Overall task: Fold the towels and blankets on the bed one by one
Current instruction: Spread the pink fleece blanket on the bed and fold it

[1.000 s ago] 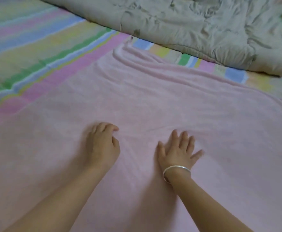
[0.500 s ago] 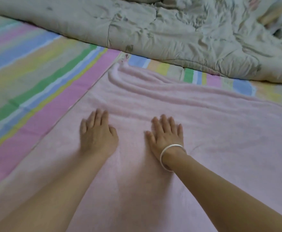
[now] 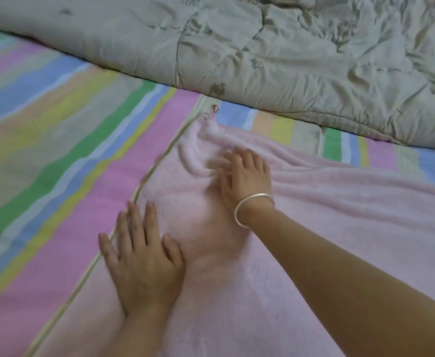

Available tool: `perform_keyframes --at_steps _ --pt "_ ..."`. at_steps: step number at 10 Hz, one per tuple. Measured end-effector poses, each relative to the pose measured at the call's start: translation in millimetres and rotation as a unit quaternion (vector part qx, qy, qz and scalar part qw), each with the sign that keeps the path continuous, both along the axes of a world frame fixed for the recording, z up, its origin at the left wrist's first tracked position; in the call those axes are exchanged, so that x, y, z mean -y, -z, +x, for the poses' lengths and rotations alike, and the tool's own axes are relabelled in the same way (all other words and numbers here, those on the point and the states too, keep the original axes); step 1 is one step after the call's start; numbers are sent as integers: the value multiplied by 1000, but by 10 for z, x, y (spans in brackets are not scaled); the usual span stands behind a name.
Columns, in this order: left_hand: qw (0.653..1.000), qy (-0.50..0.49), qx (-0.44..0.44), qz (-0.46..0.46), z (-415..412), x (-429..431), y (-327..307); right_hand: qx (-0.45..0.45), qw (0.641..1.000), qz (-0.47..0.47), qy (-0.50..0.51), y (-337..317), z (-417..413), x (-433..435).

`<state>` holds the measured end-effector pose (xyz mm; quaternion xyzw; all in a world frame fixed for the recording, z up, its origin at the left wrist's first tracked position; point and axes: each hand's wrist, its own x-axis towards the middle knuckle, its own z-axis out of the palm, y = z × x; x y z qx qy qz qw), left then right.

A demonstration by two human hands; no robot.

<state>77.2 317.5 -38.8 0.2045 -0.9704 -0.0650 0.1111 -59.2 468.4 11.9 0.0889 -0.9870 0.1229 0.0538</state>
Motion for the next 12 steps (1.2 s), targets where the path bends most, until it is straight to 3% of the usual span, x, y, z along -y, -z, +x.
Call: perform_keyframes --at_steps 1,2,3,4,5,6,7,8,9,10,11,12 --pt "1000 4 7 0 -6 -17 11 44 998 7 44 -127 -469 91" --pt "999 1 36 -1 -44 -3 -2 158 984 39 67 -184 -875 166" --pt "999 2 47 -3 -42 3 -12 200 976 7 83 -279 -1029 217" --pt "999 1 44 -2 -53 -2 -26 303 952 -6 -31 -487 -1071 277" --pt "999 1 45 0 -44 -3 -22 296 915 272 -20 -493 -967 516" --pt "999 0 50 -1 -37 3 -17 271 961 39 -25 -112 -1376 643" --pt "998 -1 56 2 -35 -1 -26 217 966 -97 104 -301 -1355 586" --pt "998 0 60 6 -51 6 -25 185 966 -135 117 -332 -1528 539" --pt "998 -2 57 14 -57 -6 -25 102 982 -111 113 -400 -1669 694" --pt "998 -1 54 17 -63 -14 -42 85 984 -114 111 -389 -1779 756" --pt "998 0 57 15 -53 -16 -50 126 987 -62 74 -175 -1646 781" --pt "998 -3 57 12 -47 -9 -55 79 994 -39 68 64 -1529 786"
